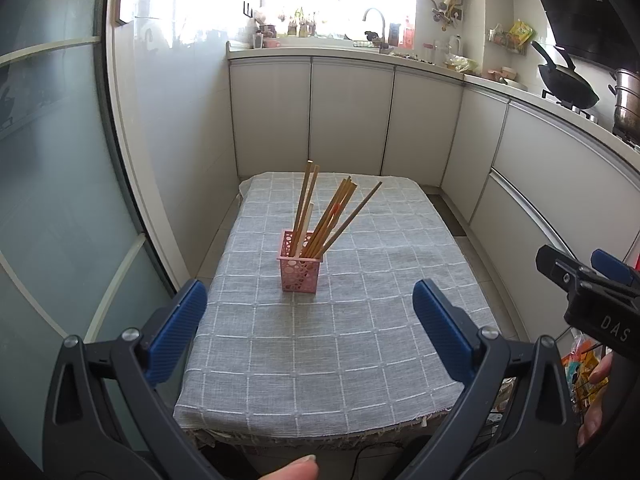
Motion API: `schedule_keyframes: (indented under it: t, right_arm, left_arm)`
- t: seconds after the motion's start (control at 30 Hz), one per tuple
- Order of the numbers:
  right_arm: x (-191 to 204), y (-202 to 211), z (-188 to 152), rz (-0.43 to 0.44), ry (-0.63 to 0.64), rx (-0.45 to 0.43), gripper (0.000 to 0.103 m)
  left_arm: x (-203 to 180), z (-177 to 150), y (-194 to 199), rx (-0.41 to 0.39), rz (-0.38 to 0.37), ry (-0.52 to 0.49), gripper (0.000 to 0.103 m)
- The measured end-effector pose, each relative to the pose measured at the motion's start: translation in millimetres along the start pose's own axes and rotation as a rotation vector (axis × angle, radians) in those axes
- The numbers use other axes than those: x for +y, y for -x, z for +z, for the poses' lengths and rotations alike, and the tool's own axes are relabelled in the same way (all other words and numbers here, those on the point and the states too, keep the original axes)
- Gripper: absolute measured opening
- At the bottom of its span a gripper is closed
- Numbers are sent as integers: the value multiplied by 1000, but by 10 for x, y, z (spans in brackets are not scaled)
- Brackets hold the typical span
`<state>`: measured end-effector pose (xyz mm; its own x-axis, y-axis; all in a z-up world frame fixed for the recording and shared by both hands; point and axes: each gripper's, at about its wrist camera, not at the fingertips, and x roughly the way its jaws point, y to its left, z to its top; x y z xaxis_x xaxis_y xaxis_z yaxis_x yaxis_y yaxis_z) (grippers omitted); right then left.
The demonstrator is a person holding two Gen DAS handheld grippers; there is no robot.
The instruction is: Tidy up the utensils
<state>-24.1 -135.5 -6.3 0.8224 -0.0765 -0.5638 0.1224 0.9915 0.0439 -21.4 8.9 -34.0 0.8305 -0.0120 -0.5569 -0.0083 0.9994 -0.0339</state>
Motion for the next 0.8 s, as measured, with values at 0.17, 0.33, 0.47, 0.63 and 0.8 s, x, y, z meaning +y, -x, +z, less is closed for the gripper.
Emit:
schedule_keyframes:
  t: [0.17, 0.33, 0.47, 0.63, 0.8]
  right_arm:
    - [3, 1, -4, -1, 2, 2, 102]
    - [9, 12, -6, 1, 6, 2, 102]
    - [8, 12, -3, -2, 6, 3, 102]
    - [6, 14, 1, -2, 7, 4, 102]
    - [9, 14, 0, -2, 7, 3, 102]
  left_arm:
    - [2, 5, -3, 1, 3, -3, 102]
    - [-3, 8, -7, 0, 5, -4, 102]
    - [-2, 1, -12, 0, 7, -2, 102]
    - [1, -4, -14, 0, 7, -2, 102]
    - [6, -1, -16, 0, 7, -3, 102]
